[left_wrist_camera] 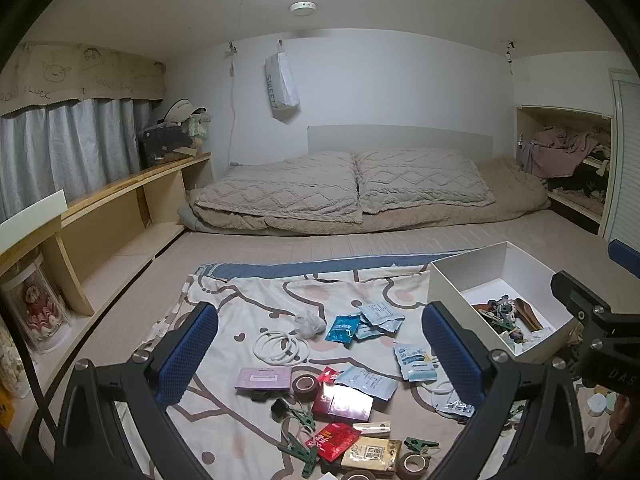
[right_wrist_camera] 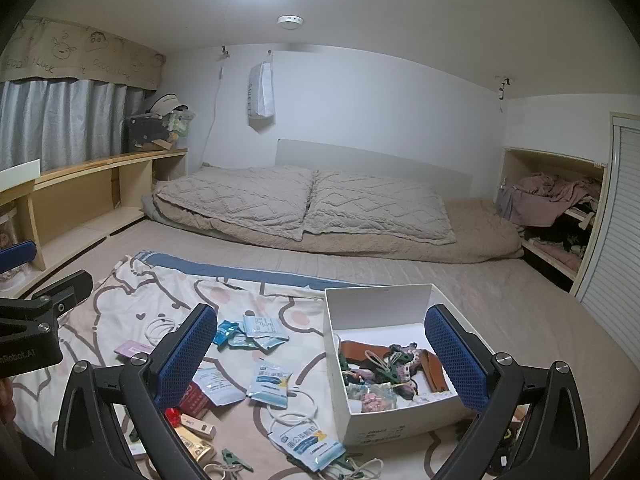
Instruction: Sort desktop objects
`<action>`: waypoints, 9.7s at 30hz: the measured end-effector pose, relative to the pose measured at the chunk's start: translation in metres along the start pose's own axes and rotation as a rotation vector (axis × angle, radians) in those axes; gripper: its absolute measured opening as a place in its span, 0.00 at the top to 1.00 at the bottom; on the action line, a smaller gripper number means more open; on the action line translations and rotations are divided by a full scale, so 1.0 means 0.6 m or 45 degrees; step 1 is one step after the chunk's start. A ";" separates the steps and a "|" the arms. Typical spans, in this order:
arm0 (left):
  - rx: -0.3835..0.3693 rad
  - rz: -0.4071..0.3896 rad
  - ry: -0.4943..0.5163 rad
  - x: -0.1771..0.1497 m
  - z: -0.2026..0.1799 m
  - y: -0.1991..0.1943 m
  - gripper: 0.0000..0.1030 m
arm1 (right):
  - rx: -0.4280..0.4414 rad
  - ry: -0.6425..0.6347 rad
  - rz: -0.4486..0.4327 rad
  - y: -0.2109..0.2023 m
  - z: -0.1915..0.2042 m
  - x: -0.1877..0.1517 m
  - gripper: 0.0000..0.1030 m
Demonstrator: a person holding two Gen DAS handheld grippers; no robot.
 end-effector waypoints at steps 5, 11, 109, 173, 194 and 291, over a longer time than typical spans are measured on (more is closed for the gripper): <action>-0.001 0.000 -0.002 0.000 -0.002 0.000 0.00 | 0.001 0.000 0.000 0.000 -0.001 0.000 0.00; -0.001 -0.003 0.001 0.008 -0.006 -0.005 0.00 | 0.007 0.005 0.000 0.000 -0.001 0.003 0.00; -0.190 0.369 -0.178 -0.251 -0.047 0.091 0.00 | 0.236 -0.169 0.824 0.147 0.067 -0.414 0.00; -0.497 0.806 -0.471 -0.405 -0.139 0.151 0.15 | 0.362 0.065 1.111 0.155 0.012 -0.435 0.31; -0.457 0.815 -0.408 -0.417 -0.141 0.153 0.26 | 0.475 0.002 1.075 0.145 0.053 -0.435 0.59; -0.313 0.683 -0.174 -0.394 -0.191 0.162 0.54 | 0.145 0.185 0.971 0.144 -0.013 -0.441 0.57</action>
Point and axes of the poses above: each gripper's, at about its wrist camera, not at the fingertips, and y roughly the way its jaws point, z to its left, x to its top, the point moved 6 cm from there along y, roughly the way its jaws point, and after that the axes turned 15 degrees about y, right-handed, at the moved point
